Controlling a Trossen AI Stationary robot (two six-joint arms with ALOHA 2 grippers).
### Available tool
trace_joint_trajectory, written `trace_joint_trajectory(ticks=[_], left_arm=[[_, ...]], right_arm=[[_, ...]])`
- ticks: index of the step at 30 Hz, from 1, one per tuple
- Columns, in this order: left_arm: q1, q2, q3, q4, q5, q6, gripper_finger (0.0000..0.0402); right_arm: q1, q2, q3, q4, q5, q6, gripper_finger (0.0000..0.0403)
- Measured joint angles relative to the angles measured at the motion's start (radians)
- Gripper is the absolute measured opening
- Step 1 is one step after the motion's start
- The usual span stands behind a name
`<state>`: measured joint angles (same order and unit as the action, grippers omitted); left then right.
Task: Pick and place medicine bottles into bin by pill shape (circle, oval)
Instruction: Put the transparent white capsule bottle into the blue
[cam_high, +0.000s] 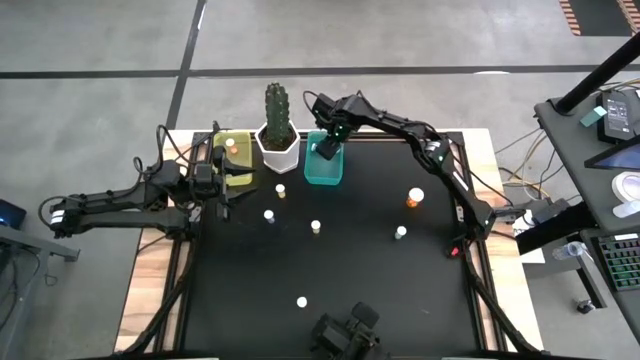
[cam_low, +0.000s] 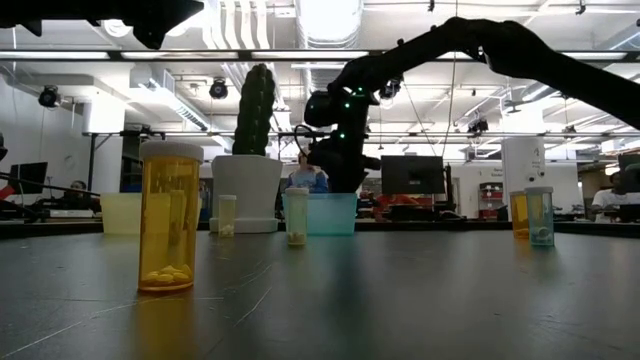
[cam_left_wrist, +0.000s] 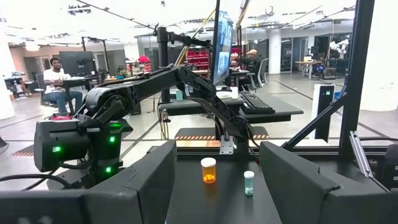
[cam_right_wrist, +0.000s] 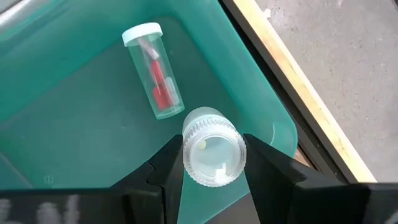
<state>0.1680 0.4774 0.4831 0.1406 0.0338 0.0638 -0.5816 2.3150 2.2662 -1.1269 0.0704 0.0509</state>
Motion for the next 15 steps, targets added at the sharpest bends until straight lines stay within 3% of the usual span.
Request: trace_joint_trajectory(ticks=[7,15], left_arm=[[0.0,0.0,0.0,0.0,0.0,0.001,0.0215],[0.0,0.0,0.0,0.0,0.0,0.001,0.0215]], right_arm=[[0.0,0.0,0.0,0.013,0.0,0.0,0.0143],[0.0,0.0,0.0,0.011,0.0,0.027,0.0198]])
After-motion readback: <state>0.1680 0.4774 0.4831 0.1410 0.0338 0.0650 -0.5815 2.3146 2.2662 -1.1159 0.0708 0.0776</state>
